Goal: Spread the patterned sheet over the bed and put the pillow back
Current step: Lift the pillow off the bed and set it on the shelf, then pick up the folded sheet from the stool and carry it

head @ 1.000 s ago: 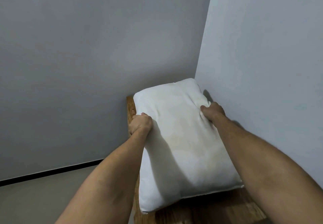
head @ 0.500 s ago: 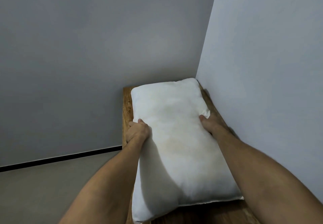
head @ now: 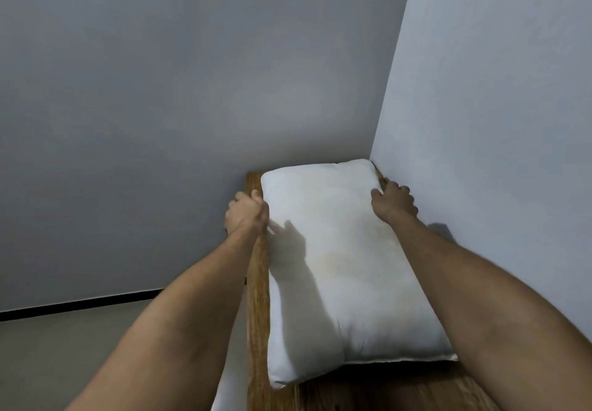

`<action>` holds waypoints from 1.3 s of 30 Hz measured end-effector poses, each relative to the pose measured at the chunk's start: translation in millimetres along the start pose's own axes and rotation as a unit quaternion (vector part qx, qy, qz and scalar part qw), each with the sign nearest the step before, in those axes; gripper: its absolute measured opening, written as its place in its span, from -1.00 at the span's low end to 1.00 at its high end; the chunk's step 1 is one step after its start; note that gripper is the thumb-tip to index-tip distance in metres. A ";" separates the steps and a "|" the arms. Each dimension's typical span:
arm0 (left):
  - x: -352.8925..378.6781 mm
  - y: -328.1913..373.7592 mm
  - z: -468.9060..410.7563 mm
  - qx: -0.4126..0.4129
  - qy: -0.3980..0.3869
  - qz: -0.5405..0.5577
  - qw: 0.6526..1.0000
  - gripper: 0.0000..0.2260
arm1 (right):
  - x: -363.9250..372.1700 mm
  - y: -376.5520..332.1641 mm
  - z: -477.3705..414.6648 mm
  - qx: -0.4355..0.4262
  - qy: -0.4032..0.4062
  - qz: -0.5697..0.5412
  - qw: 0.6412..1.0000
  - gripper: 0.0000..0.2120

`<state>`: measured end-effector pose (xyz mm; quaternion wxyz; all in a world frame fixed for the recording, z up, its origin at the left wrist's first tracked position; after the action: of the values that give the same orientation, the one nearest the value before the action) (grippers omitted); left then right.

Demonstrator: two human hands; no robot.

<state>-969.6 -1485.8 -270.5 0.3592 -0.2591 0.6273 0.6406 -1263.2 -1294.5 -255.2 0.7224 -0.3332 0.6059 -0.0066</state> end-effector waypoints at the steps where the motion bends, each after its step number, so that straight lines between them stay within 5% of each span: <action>1: -20.2 2.5 -0.9 0.020 0.017 0.000 1.000 -0.51 | -5.2 -21.7 9.3 -0.034 0.002 -0.007 0.999 -0.47; 8: -169.0 -8.9 13.1 0.148 0.145 -0.062 0.976 -0.56 | -24.2 -195.2 113.1 -0.294 0.037 0.019 0.955 -0.57; 15: -313.8 -77.4 36.2 0.149 0.259 -0.123 0.946 -0.55 | -10.9 -351.3 242.1 -0.433 0.018 -0.020 0.901 -0.54; 27: -495.1 -234.1 147.6 -0.047 0.401 -0.192 0.894 -0.56 | 23.0 -485.2 461.6 -0.642 -0.069 -0.080 0.760 -0.53; 39: -553.9 -338.3 367.9 -0.248 0.468 -0.251 0.810 -0.61 | 20.0 -466.9 697.1 -0.780 -0.178 -0.129 0.585 -0.53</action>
<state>-323.8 -1211.8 -16.9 0.0943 -0.7564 0.4523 0.4630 -460.6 -1335.9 -13.6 0.2698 -0.8381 0.1883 0.4351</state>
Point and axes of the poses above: each hand's wrist, its own z-axis away from the middle knuckle, its own x-axis out of the palm, y = z × x, the point moved 7 cm from there along -z, towards the middle knuckle, and after that the axes turned 2 degrees about y, right-handed, at the moved point
